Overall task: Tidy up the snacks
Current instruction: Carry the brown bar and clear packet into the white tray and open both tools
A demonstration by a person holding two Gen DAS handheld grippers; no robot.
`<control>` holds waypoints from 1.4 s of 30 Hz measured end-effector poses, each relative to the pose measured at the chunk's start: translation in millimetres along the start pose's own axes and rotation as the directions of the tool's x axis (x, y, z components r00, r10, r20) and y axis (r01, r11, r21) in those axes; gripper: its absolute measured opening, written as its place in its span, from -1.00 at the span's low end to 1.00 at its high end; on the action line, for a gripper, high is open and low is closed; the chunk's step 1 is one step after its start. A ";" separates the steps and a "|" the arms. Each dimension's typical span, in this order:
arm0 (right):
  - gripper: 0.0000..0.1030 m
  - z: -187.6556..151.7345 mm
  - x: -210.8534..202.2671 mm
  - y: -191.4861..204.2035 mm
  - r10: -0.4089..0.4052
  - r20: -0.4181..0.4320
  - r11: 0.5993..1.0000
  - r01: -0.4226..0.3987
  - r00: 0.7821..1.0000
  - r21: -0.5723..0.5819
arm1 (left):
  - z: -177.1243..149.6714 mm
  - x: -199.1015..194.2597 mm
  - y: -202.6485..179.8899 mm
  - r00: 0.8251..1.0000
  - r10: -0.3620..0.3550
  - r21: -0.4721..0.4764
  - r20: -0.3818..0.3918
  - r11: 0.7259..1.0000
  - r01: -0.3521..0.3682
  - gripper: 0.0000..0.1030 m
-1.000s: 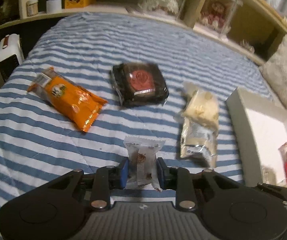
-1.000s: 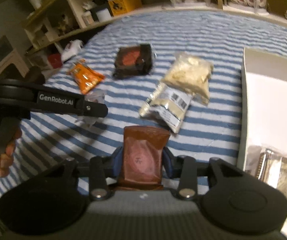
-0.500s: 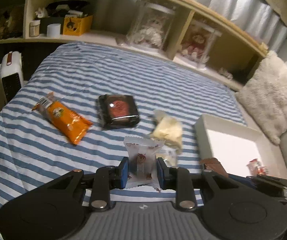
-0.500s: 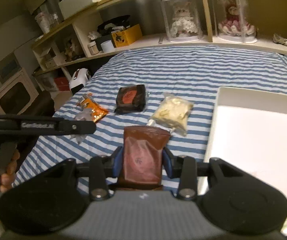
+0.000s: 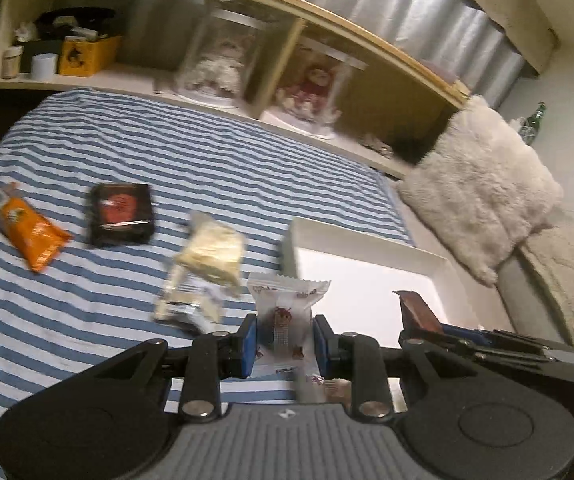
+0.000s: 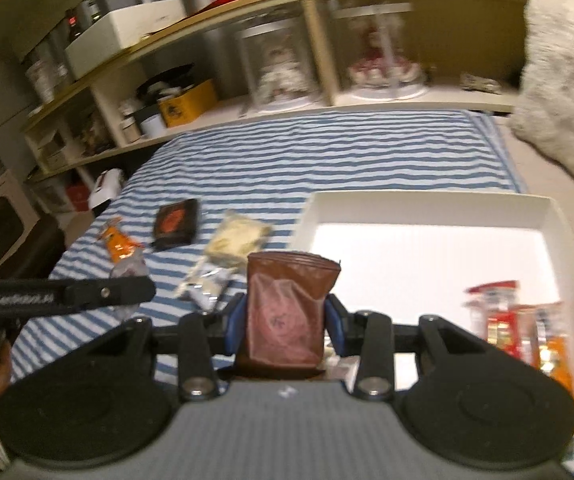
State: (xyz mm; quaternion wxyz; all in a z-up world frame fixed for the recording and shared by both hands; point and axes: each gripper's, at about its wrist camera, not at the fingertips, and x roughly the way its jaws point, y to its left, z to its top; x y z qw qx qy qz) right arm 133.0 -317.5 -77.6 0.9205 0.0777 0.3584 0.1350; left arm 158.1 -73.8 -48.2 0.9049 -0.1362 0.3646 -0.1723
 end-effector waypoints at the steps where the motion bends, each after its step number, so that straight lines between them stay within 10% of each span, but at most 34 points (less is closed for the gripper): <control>1: -0.09 -0.2 -3.4 -6.8 -0.010 0.002 1.000 0.010 1.000 0.002 | -2.0 2.7 -6.6 1.000 -0.013 -0.001 -0.002 1.000 0.013 -0.40; 16: -0.08 -2.7 -14.2 -65.7 -0.096 -0.024 0.995 0.097 0.995 0.031 | -33.0 80.1 -81.9 0.971 -0.167 -0.025 -0.170 0.986 0.165 -0.40; 33: -0.08 -0.1 50.1 -93.1 -0.101 -0.092 0.991 0.108 0.991 0.080 | -52.4 143.5 -73.2 0.952 -0.141 -0.094 -0.274 0.988 0.119 -0.40; 42: 0.32 -0.8 45.6 -97.1 -0.132 -0.101 0.988 0.139 0.986 0.069 | -51.2 140.8 -77.7 0.951 -0.134 -0.058 -0.278 0.991 0.123 -0.22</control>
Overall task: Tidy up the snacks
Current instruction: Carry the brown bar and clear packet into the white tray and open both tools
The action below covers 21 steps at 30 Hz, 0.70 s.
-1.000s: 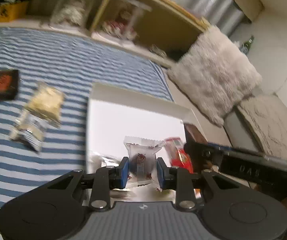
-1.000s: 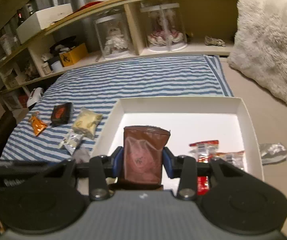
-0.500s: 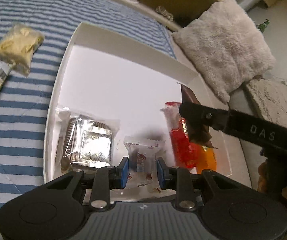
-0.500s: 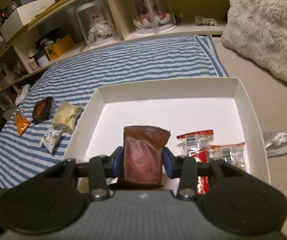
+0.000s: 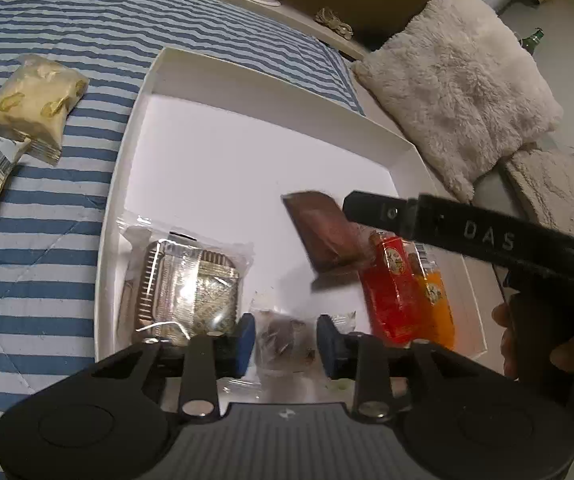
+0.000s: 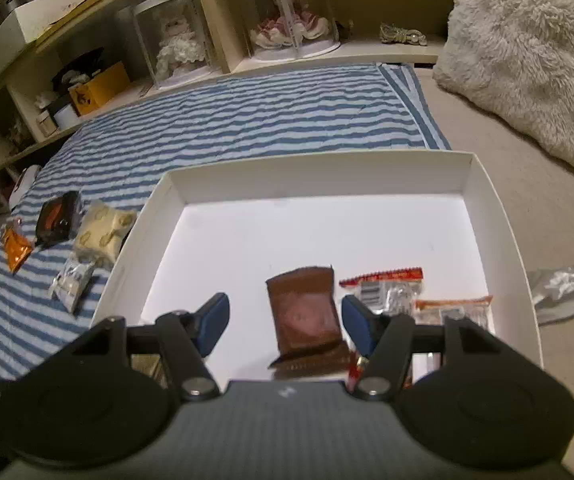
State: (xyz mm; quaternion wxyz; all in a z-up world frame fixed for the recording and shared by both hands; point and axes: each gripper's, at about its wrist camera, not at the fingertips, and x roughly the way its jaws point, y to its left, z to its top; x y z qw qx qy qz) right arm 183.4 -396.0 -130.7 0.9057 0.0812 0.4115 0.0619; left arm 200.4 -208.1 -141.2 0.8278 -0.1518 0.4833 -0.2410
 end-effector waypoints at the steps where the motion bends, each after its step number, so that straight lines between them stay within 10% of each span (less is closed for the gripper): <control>1: 0.32 -0.8 -1.6 -0.5 0.000 -0.005 1.000 0.000 1.000 -0.003 | -0.4 -1.2 -1.1 1.000 -0.001 0.004 -0.001 1.000 0.001 -0.16; 21: 0.73 -17.7 -58.5 -5.6 0.013 -0.025 0.999 -0.014 1.000 -0.036 | -8.6 -37.6 -30.3 0.999 0.050 0.131 0.009 0.990 -0.051 0.37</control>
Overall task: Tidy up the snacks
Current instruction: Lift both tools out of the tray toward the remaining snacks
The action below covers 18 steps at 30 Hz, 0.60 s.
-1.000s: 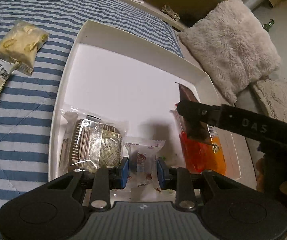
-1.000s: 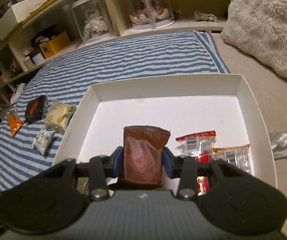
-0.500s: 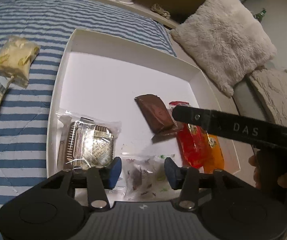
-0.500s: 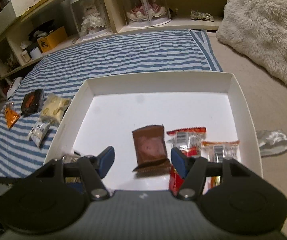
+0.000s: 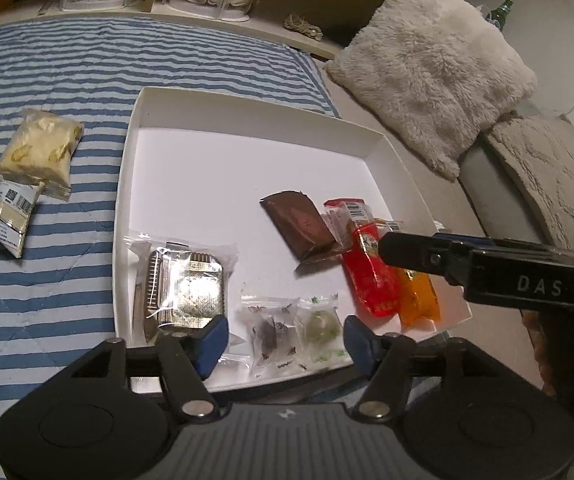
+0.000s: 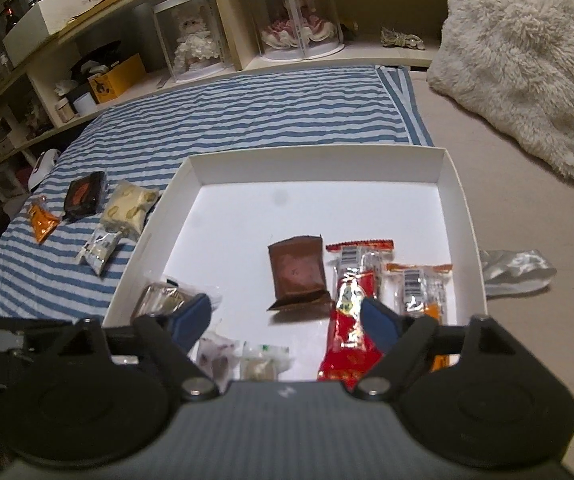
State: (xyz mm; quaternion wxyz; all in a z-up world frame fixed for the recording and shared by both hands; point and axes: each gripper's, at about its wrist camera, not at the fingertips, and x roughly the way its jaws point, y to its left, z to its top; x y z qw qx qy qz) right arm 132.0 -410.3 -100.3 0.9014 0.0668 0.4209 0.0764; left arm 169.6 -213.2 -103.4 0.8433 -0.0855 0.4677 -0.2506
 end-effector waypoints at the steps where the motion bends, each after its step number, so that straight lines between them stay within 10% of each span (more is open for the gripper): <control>1: 0.81 -0.8 -2.5 -0.4 -0.002 0.001 1.000 0.002 1.000 -0.002 | -0.8 -2.0 -1.2 1.000 -0.002 0.006 -0.001 1.000 0.002 0.53; 10: 0.99 -6.0 -23.4 1.2 -0.032 0.011 0.999 0.032 0.999 -0.019 | -3.9 -19.2 -6.5 0.999 0.032 0.043 -0.003 0.999 -0.032 0.99; 18: 0.99 -9.4 -37.3 1.7 -0.051 0.028 0.999 0.052 0.998 -0.016 | 3.3 -41.1 -1.0 0.998 0.063 0.050 0.012 0.997 -0.064 1.00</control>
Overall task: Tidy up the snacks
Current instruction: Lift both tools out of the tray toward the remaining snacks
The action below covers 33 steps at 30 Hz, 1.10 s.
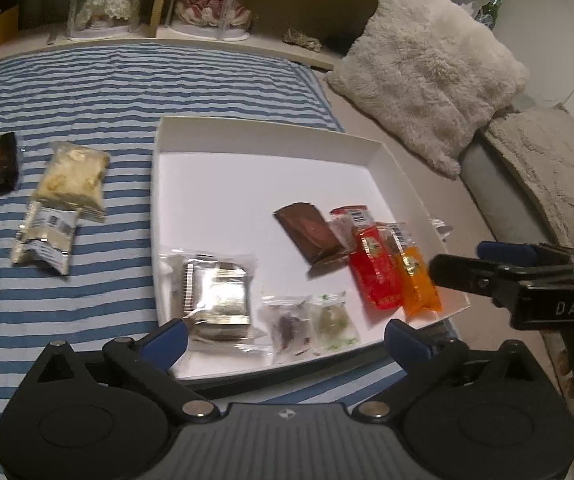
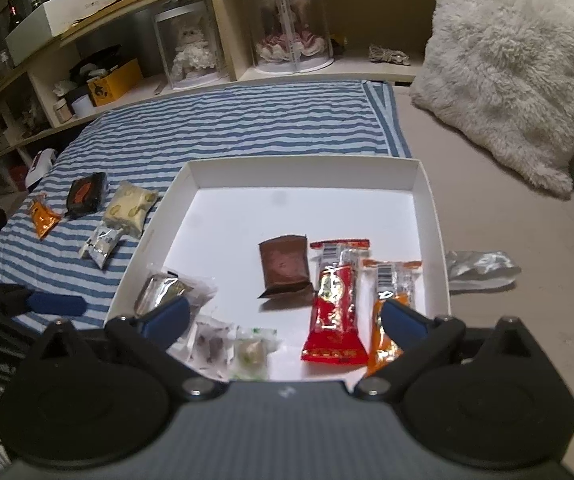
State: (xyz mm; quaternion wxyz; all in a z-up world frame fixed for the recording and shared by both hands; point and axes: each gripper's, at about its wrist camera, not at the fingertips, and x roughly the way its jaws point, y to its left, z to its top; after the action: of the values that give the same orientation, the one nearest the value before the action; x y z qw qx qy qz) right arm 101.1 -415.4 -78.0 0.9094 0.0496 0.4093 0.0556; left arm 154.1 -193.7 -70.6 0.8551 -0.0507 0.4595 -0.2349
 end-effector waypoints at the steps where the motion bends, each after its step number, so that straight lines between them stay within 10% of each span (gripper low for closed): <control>1: 0.99 0.2 -1.0 0.4 -0.004 0.001 1.000 0.004 1.000 0.002 | 1.0 -2.9 2.1 1.000 0.004 0.001 0.005 1.000 -0.004 1.00; 22: 0.99 23.1 3.4 57.6 0.035 0.051 0.999 -0.034 0.998 -0.023 | 25.5 -74.5 81.7 0.982 0.137 -0.021 0.126 0.991 -0.136 1.00; 33: 0.99 41.0 47.5 133.0 0.107 0.055 0.992 -0.104 0.993 -0.066 | 24.2 -102.6 166.0 0.944 0.280 -0.145 0.173 0.956 -0.256 1.00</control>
State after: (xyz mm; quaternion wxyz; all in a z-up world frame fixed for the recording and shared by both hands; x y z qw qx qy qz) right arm 155.1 -279.0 -68.0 0.9179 0.0441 0.3772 0.1151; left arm 184.6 -4.0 -28.7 0.9147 -0.0615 0.3908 -0.0821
